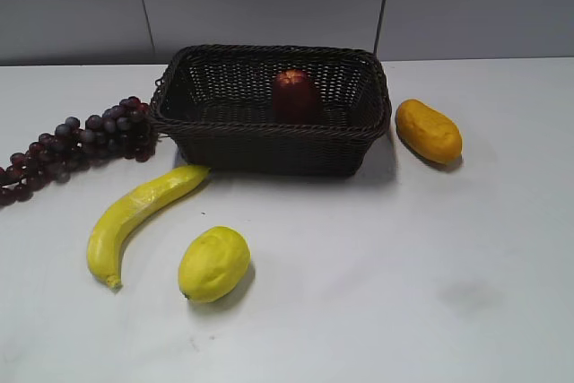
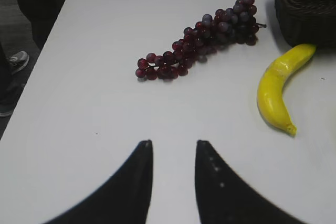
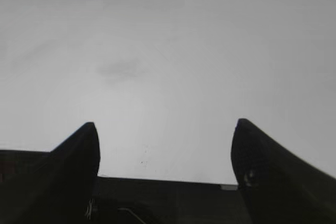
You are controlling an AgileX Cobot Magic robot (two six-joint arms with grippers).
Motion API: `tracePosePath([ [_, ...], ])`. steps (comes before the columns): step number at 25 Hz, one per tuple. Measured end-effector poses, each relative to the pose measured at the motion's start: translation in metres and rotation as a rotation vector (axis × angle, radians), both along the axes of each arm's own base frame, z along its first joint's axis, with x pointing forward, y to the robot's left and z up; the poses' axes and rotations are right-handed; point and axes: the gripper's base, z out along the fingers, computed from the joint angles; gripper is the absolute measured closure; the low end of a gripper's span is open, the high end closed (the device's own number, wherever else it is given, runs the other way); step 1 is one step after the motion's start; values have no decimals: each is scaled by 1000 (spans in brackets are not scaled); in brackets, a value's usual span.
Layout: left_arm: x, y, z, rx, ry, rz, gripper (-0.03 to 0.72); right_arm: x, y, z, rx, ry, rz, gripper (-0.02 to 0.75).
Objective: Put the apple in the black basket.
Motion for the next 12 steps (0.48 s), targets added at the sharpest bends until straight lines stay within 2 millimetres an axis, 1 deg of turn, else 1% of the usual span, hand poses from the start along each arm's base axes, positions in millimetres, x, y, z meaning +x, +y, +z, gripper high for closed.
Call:
tracePosePath([
  [7, 0, 0, 0, 0, 0, 0, 485, -27, -3, 4, 20, -178, 0, 154],
  [12, 0, 0, 0, 0, 0, 0, 485, -39, -5, 4, 29, -252, 0, 154],
])
